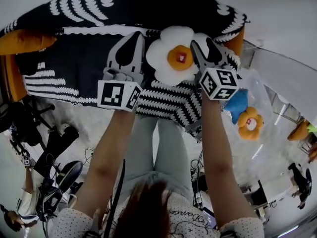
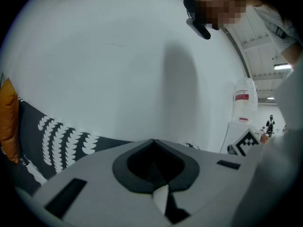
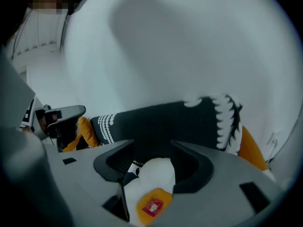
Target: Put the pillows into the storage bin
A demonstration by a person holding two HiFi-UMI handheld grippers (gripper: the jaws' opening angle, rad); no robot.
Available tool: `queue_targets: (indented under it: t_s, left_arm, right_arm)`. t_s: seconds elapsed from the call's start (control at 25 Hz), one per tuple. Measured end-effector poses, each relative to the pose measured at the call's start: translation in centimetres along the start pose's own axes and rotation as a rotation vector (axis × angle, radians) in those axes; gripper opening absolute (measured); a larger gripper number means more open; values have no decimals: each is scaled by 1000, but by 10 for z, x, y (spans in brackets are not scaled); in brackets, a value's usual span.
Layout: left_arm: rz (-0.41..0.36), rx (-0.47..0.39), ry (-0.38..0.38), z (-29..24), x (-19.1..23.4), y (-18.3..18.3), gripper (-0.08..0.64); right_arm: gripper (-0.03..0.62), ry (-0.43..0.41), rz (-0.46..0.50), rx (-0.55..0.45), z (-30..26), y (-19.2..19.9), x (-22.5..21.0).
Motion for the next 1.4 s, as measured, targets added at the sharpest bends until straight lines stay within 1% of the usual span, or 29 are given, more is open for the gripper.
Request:
queue_targets:
  t_s: [0.04,0.12,0.24,0.28,0.4,0.48,0.52,0.56,0.68,0.72,0.76,0.88,0.96,1.04,1.16,1.28,1.4]
  left_arm:
    - [2,6,1,-6,4,12,3]
    - [10,26,-1,-16,13,40,3]
    - [22,64,2,-23,21,76,3]
    - [22,72,1,-22,22,81,3]
    - [26,76,-3,-14,20,80,3]
    - [26,76,-6,-10,18,77,3]
    - [25,78,-9,-8,18,77,3]
    - [23,81,-13,-6,17,77,3]
    - [16,85,-27,-4,16,77,3]
    - [13,84,-31,-4,16,78,3]
    - [9,82,-35,-4,15,78,3]
    - [-3,78,-37,4,13,73,3]
    - [-12,68,-29,13,15,59,3]
    - [-20,56,-15,23,21,36,3]
    - [-33,44,10,39,23,-4,3]
    - [-68,15,33,51,23,-42,3]
    - [-91,-15,35,65,23,-81,3]
  right_arm:
    - [253,-2,-15,27,-19,13,-6]
    - [276,0,-16,89,-57,43,-15]
    - [322,14,26,187,-100,83,-23]
    - [335,16,46,215,-108,89,-22]
    - [334,24,118,271,-119,91,-14]
    - [283,42,163,289,-122,87,-13]
    - [269,45,175,298,-122,87,-14]
    - [240,42,182,306,-122,87,-15]
    - [111,21,189,306,-117,88,-20]
    - [76,18,189,293,-113,88,-21]
    - [56,18,186,274,-107,88,-23]
    - [38,31,168,203,-76,85,-21]
    - [31,34,158,148,-48,72,-10]
    - [28,34,155,86,-18,50,10]
    - [26,46,182,-8,32,11,40]
    - [25,70,215,-109,75,-31,55]
    - [25,103,241,-214,114,-79,71]
Point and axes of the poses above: the fingertips, and each gripper's own axes: z backward along the fingers, x to its left, y out of its underside, the point moved 10 cm from there along z, backward along the fingers, and after that the axes turned 6 degrees about y, right-handed, at the moved point
